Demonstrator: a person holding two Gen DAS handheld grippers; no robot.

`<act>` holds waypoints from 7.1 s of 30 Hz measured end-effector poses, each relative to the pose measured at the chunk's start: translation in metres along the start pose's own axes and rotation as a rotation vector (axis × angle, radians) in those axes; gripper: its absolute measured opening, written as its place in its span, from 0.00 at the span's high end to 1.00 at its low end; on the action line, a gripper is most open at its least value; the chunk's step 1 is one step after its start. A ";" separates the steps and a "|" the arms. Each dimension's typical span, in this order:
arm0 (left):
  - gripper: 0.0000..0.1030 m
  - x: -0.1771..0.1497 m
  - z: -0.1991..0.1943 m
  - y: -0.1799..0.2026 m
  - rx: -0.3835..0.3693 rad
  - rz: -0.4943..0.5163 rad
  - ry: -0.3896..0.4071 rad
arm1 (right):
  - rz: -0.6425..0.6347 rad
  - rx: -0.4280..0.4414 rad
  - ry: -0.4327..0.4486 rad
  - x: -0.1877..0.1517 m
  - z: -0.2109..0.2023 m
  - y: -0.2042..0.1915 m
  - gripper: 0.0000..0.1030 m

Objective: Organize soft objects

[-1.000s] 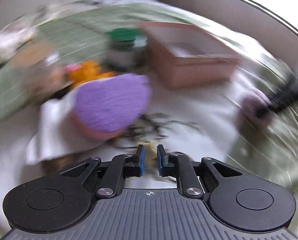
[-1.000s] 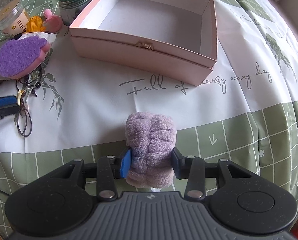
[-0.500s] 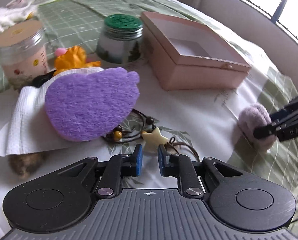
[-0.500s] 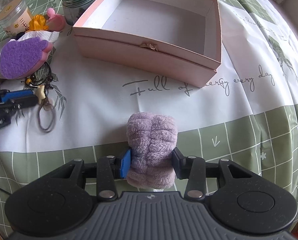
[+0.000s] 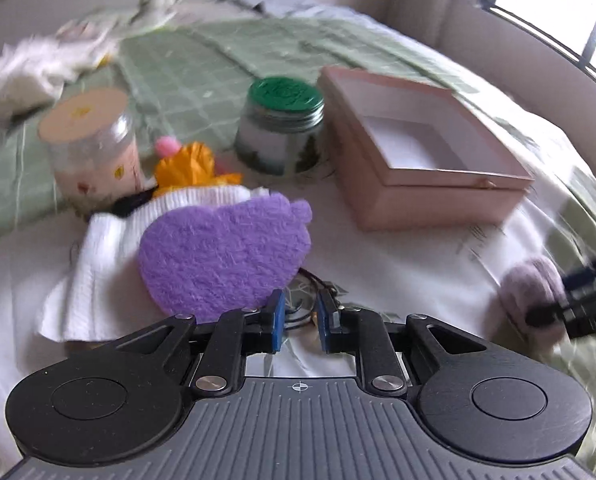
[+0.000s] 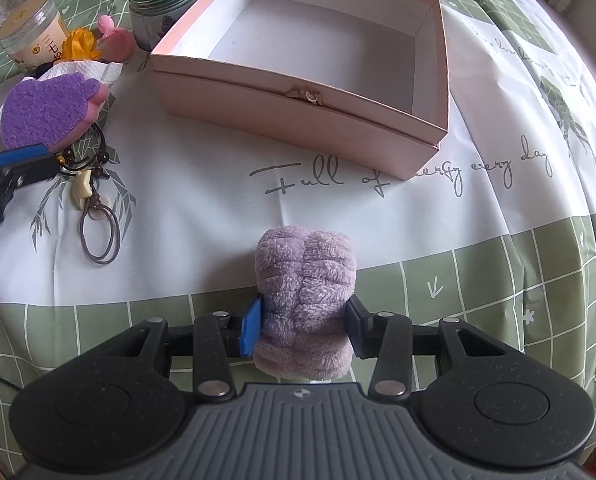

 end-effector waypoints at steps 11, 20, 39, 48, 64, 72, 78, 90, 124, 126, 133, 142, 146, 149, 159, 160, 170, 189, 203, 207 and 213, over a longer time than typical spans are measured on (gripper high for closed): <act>0.72 -0.028 0.024 0.056 -0.140 0.367 -0.068 | -0.003 0.009 0.010 0.000 -0.002 0.001 0.58; 0.71 -0.034 0.003 0.051 -0.158 0.478 -0.069 | -0.003 0.007 0.014 0.001 0.000 0.001 0.58; 0.72 -0.048 -0.007 0.012 -0.034 -0.041 -0.054 | 0.004 0.010 0.032 0.000 -0.004 0.001 0.57; 0.72 -0.055 -0.023 0.032 -0.150 0.088 -0.046 | 0.002 0.008 0.034 0.001 -0.004 0.001 0.57; 0.71 -0.066 -0.012 0.041 -0.097 0.246 -0.070 | 0.025 0.032 0.037 0.000 -0.004 0.006 0.57; 0.71 -0.065 0.002 0.047 -0.110 0.315 -0.003 | -0.002 0.026 0.027 -0.002 0.002 0.001 0.55; 0.71 -0.054 0.015 0.072 -0.140 0.448 0.067 | 0.051 0.088 0.015 -0.004 0.002 0.006 0.60; 0.77 -0.012 0.050 0.099 -0.253 0.580 -0.004 | 0.034 0.084 -0.011 -0.017 0.007 0.006 0.60; 0.75 0.145 0.009 0.068 -0.346 0.240 0.138 | 0.152 0.122 0.423 0.109 -0.125 0.068 0.10; 0.75 0.130 0.012 0.061 -0.332 0.238 0.123 | 0.114 0.136 0.346 0.089 -0.109 0.062 0.10; 0.75 0.060 -0.026 0.043 -0.434 0.262 0.079 | 0.046 0.069 -0.031 0.010 0.006 0.037 0.40; 0.75 -0.004 -0.052 -0.009 -0.392 0.309 0.013 | 0.093 0.148 0.166 0.051 -0.083 0.044 0.62; 0.75 -0.008 -0.047 -0.026 -0.325 0.278 -0.003 | 0.228 0.115 0.428 0.117 -0.142 0.064 0.18; 0.75 -0.005 -0.053 -0.028 -0.314 0.318 0.000 | 0.308 0.137 0.448 0.149 -0.150 0.070 0.11; 0.75 0.060 -0.045 -0.111 -0.118 0.095 0.050 | 0.014 0.081 0.186 0.147 -0.119 -0.065 0.11; 0.75 0.059 -0.037 -0.116 -0.141 0.057 0.041 | -0.008 0.082 0.169 0.147 -0.119 -0.081 0.11; 0.75 0.005 -0.041 -0.060 -0.507 0.301 -0.107 | -0.054 0.025 0.046 0.158 -0.074 -0.151 0.12; 0.75 0.041 -0.021 -0.151 -0.127 -0.047 0.033 | -0.140 0.079 -0.220 0.112 0.031 -0.188 0.36; 0.75 0.022 -0.012 -0.129 -0.263 -0.066 -0.029 | -0.197 -0.116 -0.068 0.069 -0.027 -0.056 0.36; 0.75 0.019 -0.015 -0.085 -0.369 0.010 -0.041 | -0.077 -0.160 -0.012 0.042 -0.019 0.003 0.36; 0.75 -0.019 -0.006 -0.012 -0.444 0.177 -0.168 | -0.007 -0.163 0.091 0.013 -0.005 0.021 0.35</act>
Point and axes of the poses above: each gripper's, at about its wrist camera, not at the fingertips, and z roughly the way its jaws point, y to its right, x to its top, the point moved 6 cm from there along z, roughly the way its jaws point, and after that the axes turned 2 degrees about -y, right-handed, at the moved point
